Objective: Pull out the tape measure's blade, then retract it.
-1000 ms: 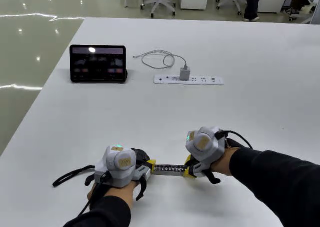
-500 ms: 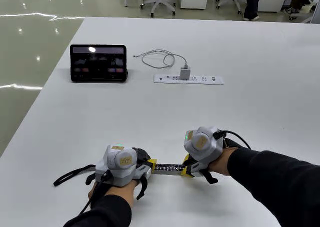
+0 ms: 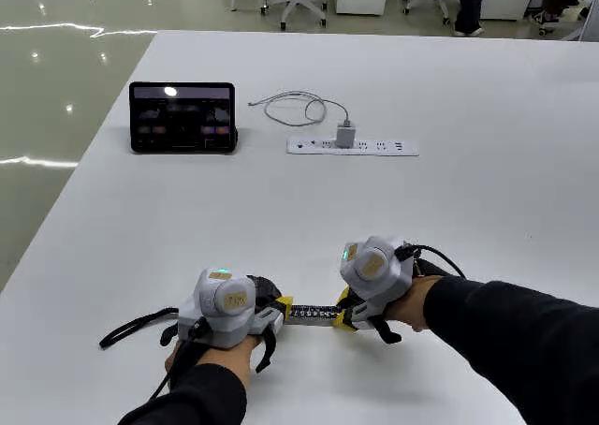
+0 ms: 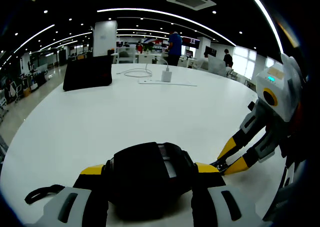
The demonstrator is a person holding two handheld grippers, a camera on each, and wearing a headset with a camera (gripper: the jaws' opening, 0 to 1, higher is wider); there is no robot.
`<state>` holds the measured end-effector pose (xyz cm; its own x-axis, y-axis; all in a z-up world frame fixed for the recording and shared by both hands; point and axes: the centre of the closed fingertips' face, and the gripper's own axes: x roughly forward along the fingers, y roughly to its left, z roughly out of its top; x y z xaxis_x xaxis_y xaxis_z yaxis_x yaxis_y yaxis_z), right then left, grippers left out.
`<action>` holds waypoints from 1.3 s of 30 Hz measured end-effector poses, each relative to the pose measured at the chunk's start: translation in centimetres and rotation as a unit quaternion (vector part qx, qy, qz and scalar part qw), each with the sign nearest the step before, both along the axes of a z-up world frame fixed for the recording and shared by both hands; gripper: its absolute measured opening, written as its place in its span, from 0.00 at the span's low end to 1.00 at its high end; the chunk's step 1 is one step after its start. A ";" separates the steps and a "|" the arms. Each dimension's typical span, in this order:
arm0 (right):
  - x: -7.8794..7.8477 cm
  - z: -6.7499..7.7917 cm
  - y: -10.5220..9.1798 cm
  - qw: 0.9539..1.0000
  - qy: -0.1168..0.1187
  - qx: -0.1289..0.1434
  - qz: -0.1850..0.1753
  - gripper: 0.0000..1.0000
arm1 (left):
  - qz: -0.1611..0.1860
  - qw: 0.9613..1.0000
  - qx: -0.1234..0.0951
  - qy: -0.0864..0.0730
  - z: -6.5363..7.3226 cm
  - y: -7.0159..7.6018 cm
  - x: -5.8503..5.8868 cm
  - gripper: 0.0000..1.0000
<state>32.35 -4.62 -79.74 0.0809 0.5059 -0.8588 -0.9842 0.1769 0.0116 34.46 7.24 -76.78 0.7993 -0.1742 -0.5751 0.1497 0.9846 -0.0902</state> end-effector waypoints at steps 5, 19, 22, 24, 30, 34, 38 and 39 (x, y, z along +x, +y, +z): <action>-0.1 0.1 0.3 1.000 -0.002 0.005 0.007 0.10 | -0.001 1.000 -0.002 0.000 0.0 0.0 0.0 0.64; -0.4 0.2 1.1 1.000 -0.009 0.010 0.021 0.10 | 0.000 1.000 -0.003 0.000 -0.1 0.0 0.0 0.64; -0.2 0.2 1.2 1.000 -0.007 0.013 0.019 0.10 | 0.000 1.000 -0.003 -0.001 -0.1 0.1 0.0 0.64; -0.2 0.2 1.3 1.000 -0.006 0.014 0.014 0.11 | 0.000 1.000 -0.004 -0.001 -0.1 0.1 0.0 0.64; -0.1 0.1 1.6 1.000 -0.007 0.014 0.018 0.11 | 0.001 1.000 -0.006 0.003 -0.1 0.0 0.0 0.64; -0.1 0.1 1.7 1.000 -0.009 0.018 0.018 0.11 | -0.001 1.000 -0.008 0.002 -0.1 0.0 0.0 0.64; -0.1 0.0 1.9 1.000 -0.011 0.020 0.018 0.11 | -0.002 1.000 -0.008 0.000 0.0 0.0 -0.1 0.64; -0.1 0.1 2.0 1.000 -0.011 0.020 0.020 0.11 | -0.002 1.000 -0.008 0.000 0.0 0.0 -0.1 0.64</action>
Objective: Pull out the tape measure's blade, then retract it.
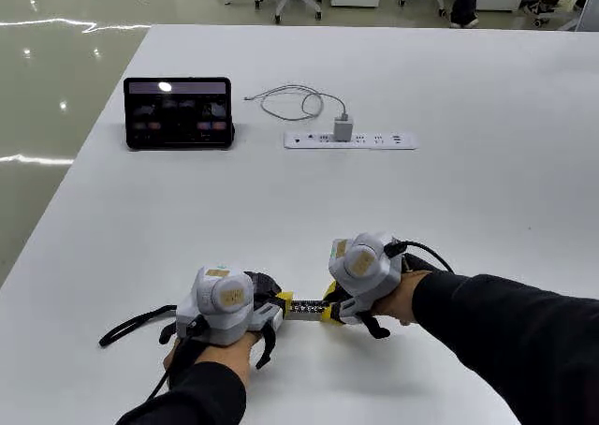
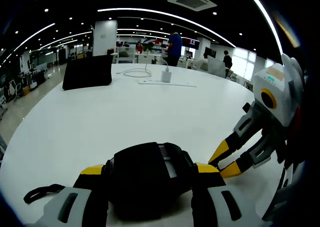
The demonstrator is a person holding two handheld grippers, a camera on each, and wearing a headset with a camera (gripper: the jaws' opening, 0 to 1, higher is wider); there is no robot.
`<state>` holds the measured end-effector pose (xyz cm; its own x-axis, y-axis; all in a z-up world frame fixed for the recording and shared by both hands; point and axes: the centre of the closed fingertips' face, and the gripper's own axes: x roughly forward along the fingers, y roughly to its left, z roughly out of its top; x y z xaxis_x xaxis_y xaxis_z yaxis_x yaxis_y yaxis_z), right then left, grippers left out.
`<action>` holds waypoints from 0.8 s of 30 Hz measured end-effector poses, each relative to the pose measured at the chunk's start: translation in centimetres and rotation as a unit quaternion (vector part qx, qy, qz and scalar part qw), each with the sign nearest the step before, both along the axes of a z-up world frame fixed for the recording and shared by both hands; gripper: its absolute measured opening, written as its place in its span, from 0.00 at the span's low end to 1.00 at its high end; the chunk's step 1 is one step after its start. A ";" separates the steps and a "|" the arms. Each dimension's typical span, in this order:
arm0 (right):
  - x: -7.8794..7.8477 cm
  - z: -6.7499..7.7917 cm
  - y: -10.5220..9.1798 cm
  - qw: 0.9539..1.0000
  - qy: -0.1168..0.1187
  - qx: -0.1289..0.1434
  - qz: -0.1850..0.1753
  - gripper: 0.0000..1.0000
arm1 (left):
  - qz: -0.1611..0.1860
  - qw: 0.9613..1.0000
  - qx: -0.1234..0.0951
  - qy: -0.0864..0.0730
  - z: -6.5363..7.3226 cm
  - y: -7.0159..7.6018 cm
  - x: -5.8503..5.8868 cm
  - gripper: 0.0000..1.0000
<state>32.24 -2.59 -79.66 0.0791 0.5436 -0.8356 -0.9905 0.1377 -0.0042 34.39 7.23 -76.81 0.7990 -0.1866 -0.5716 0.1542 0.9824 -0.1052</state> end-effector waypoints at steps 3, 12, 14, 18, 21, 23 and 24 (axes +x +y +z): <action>0.1 0.0 0.2 1.000 0.002 0.001 0.001 0.11 | 0.000 1.000 -0.001 0.001 0.0 0.0 0.0 0.64; -0.1 0.1 1.0 1.000 0.001 0.010 0.006 0.11 | -0.001 1.000 -0.001 0.000 0.0 0.0 0.0 0.64; -0.1 0.1 1.2 1.000 0.002 0.011 0.007 0.11 | -0.001 1.000 -0.001 0.000 0.0 0.0 0.0 0.64; -0.1 0.1 1.4 1.000 0.004 0.010 0.008 0.11 | -0.001 1.000 -0.002 0.000 0.0 0.1 0.0 0.64; -0.2 0.1 1.6 1.000 0.005 0.011 0.008 0.11 | -0.001 1.000 -0.002 0.000 0.0 0.1 0.0 0.64; -0.1 0.0 1.7 1.000 0.006 0.011 0.008 0.11 | -0.001 1.000 -0.002 0.000 0.0 0.1 0.0 0.64; -0.1 0.0 1.8 1.000 0.006 0.012 0.010 0.11 | -0.001 1.000 -0.002 0.000 0.0 0.1 0.0 0.64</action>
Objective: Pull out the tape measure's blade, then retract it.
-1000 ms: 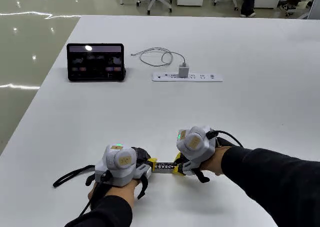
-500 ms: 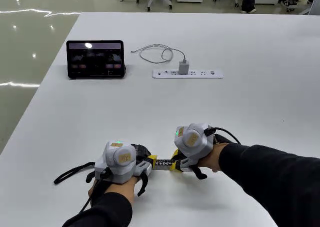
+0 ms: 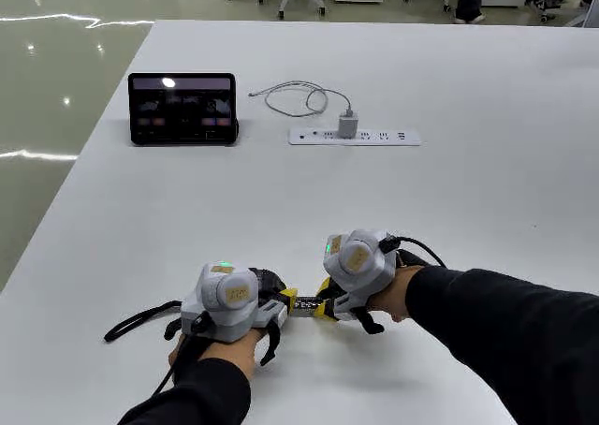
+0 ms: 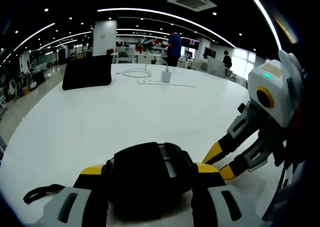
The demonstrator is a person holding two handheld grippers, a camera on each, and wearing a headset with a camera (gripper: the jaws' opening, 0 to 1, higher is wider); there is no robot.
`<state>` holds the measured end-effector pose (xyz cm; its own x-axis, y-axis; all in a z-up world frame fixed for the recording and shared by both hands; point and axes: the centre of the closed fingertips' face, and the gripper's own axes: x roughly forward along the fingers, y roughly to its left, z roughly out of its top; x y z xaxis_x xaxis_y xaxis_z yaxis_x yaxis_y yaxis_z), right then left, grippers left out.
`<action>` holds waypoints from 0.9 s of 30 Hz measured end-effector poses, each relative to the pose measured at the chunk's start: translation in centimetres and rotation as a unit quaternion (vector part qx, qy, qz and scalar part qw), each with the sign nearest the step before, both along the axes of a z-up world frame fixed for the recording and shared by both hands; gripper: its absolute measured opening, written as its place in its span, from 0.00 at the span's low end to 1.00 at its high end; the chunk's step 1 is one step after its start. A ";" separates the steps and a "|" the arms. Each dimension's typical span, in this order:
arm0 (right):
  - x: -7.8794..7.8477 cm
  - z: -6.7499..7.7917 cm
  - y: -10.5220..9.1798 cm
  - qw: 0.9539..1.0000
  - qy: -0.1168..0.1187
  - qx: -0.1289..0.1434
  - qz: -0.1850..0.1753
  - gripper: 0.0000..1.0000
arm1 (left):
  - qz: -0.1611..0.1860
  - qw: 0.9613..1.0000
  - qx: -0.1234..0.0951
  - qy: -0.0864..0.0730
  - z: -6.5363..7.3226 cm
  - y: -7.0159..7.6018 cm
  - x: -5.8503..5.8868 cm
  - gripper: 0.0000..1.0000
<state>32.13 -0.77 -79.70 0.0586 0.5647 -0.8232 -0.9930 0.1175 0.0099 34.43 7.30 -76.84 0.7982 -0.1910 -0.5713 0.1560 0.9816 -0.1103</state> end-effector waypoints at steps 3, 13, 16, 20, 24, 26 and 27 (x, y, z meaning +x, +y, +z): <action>0.0 0.2 0.4 1.000 -0.003 0.004 0.004 0.11 | 0.000 1.000 -0.001 0.000 0.0 0.0 0.0 0.64; 0.0 0.2 1.2 1.000 -0.004 0.010 0.006 0.11 | -0.001 1.000 -0.002 0.001 0.0 0.0 0.0 0.64; 0.0 0.2 1.3 1.000 -0.002 0.012 0.003 0.11 | 0.000 1.000 -0.002 0.001 0.0 -0.1 0.0 0.64; -0.1 0.2 1.8 1.000 -0.003 0.017 -0.006 0.11 | 0.001 1.000 -0.003 -0.006 0.1 0.0 0.0 0.64; -0.1 0.1 2.2 1.000 -0.001 0.021 -0.006 0.11 | 0.000 1.000 -0.005 -0.004 0.1 0.0 0.1 0.64; -0.2 0.1 2.4 1.000 -0.003 0.021 -0.003 0.11 | 0.000 1.000 -0.005 -0.004 0.1 -0.1 0.0 0.64; -0.3 0.1 2.5 1.000 -0.004 0.021 -0.002 0.11 | 0.000 1.000 -0.005 -0.004 0.1 0.0 0.0 0.64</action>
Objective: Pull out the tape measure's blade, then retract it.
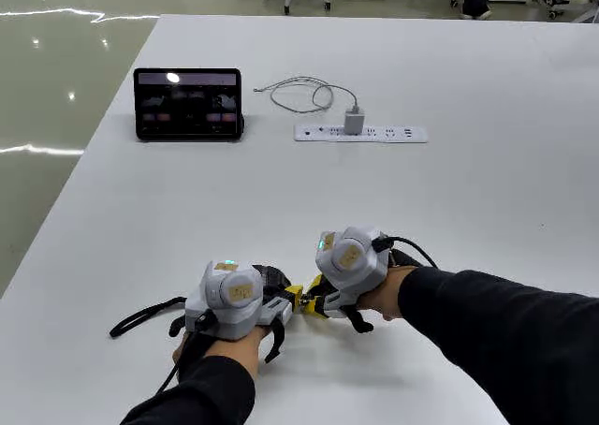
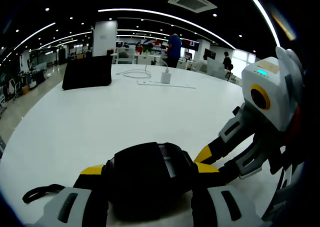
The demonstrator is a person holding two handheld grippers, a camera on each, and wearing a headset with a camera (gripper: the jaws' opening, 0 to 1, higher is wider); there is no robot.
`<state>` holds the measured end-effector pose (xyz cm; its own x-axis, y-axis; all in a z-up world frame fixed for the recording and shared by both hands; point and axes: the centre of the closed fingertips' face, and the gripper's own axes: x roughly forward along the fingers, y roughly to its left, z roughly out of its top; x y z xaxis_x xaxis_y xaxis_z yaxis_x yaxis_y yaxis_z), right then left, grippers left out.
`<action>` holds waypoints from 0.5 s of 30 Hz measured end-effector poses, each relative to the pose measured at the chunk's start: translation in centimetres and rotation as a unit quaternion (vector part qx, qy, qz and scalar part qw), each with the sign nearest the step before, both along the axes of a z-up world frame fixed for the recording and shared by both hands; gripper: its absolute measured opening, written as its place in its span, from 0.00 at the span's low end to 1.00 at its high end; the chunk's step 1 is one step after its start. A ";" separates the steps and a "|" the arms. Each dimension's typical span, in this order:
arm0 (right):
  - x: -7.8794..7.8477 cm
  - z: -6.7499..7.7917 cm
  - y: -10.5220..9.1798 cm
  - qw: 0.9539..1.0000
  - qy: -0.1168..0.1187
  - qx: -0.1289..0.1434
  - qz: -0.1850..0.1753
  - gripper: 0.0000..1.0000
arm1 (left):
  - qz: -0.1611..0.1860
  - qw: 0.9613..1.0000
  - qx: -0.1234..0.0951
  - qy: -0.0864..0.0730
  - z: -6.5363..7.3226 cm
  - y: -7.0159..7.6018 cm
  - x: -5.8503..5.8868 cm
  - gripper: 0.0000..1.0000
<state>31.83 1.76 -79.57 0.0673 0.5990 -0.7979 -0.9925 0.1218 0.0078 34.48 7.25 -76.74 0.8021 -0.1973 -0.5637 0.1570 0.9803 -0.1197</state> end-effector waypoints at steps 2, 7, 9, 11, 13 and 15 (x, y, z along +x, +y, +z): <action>-0.1 0.1 0.1 1.000 0.001 0.002 0.000 0.11 | 0.000 1.000 -0.001 0.001 0.0 0.0 0.0 0.64; 0.1 0.0 0.3 1.000 0.004 0.006 -0.004 0.11 | 0.000 1.000 -0.002 0.001 0.1 0.0 -0.1 0.64; 0.1 0.0 0.4 1.000 0.006 0.008 -0.007 0.11 | 0.000 1.000 -0.003 0.002 0.1 0.0 -0.1 0.64; 0.1 0.0 0.5 1.000 0.004 0.007 -0.003 0.11 | -0.001 1.000 -0.004 0.002 0.1 0.0 -0.1 0.64; 0.1 0.0 0.6 1.000 0.006 0.008 -0.003 0.11 | -0.001 1.000 -0.005 0.003 0.1 0.0 -0.1 0.64; 0.1 0.0 0.7 1.000 0.006 0.009 -0.001 0.11 | -0.001 1.000 -0.006 0.004 0.1 0.1 0.0 0.64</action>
<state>31.95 2.50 -79.56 0.0594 0.6133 -0.7876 -0.9920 0.1241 0.0218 34.43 7.31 -76.68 0.7970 -0.2056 -0.5679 0.1576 0.9785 -0.1331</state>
